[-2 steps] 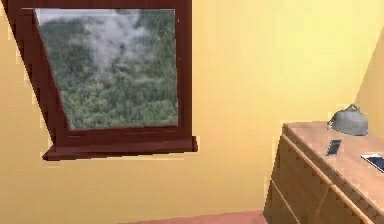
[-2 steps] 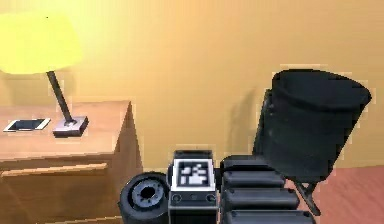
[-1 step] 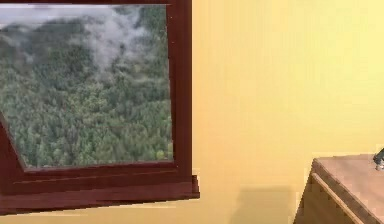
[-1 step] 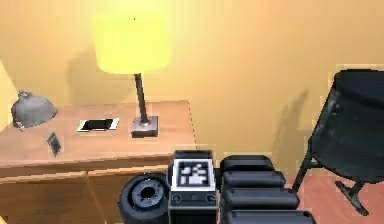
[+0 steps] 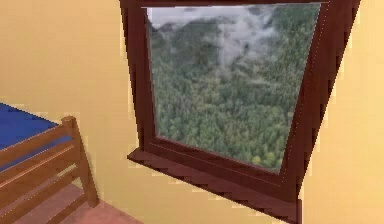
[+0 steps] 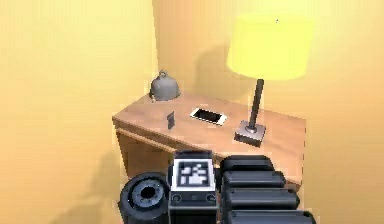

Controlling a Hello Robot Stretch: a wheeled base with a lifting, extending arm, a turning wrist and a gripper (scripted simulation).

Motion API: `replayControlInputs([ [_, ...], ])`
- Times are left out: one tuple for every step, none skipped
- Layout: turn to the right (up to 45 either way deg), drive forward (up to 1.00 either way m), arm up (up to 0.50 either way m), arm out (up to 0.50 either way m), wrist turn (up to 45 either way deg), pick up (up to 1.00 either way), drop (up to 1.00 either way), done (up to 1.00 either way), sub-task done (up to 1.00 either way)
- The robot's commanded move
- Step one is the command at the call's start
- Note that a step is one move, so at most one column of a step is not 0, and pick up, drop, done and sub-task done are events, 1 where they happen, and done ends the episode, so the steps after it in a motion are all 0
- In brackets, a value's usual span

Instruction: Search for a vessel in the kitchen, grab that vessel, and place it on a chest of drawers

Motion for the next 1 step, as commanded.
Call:
replayControlInputs([
  [0.0,0.00,0.00,0.48,0.0,0.00,0.00,0.00,0.00],
])
